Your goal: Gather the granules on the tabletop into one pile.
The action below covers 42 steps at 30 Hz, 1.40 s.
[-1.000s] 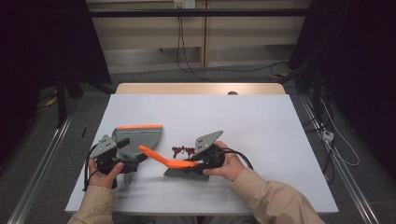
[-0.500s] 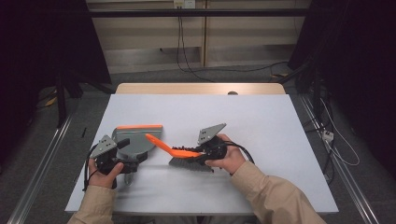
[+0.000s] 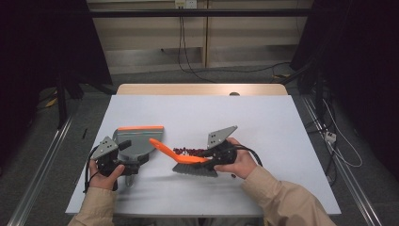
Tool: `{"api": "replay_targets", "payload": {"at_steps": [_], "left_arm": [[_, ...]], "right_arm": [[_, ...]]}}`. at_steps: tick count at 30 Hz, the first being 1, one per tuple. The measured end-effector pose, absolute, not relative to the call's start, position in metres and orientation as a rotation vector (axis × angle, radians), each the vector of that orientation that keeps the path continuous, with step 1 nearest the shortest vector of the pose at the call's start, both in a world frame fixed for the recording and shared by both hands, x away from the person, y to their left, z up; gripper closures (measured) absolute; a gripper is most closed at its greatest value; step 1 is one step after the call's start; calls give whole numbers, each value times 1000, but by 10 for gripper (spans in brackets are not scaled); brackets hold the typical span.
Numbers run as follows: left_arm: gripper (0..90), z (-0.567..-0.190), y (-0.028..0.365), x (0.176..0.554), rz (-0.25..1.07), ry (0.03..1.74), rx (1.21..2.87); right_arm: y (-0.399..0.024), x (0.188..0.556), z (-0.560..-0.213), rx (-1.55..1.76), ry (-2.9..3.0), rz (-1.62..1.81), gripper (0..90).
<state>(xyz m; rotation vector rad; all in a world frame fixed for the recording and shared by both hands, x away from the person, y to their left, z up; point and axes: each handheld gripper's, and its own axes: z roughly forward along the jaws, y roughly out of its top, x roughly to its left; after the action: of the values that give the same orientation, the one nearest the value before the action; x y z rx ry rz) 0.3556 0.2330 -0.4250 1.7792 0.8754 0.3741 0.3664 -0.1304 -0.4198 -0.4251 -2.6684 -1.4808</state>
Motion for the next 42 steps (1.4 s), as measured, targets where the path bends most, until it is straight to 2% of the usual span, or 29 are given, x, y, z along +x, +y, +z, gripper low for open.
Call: {"api": "replay_targets", "payload": {"at_steps": [3, 14, 23, 29, 35, 42], "left_arm": [[53, -426, 232, 356, 371, 882, 1779], [52, -427, 234, 357, 372, 888, 1777], [52, -427, 231, 357, 366, 882, 1786], [52, -427, 230, 357, 367, 881, 1789], [52, -428, 229, 358, 366, 886, 1791], [52, -429, 230, 359, 363, 890, 1790]], "right_arm": [[-138, 367, -428, -429, -2717, -1415, 716], [-149, 402, -433, -501, -2704, -1489, 717], [-160, 372, -414, -443, -2665, -1528, 716], [-183, 359, -427, -476, -2662, -1456, 716], [-200, 378, -436, -553, -2655, -1481, 716], [-195, 399, -436, -551, -2673, -1498, 717]]}}
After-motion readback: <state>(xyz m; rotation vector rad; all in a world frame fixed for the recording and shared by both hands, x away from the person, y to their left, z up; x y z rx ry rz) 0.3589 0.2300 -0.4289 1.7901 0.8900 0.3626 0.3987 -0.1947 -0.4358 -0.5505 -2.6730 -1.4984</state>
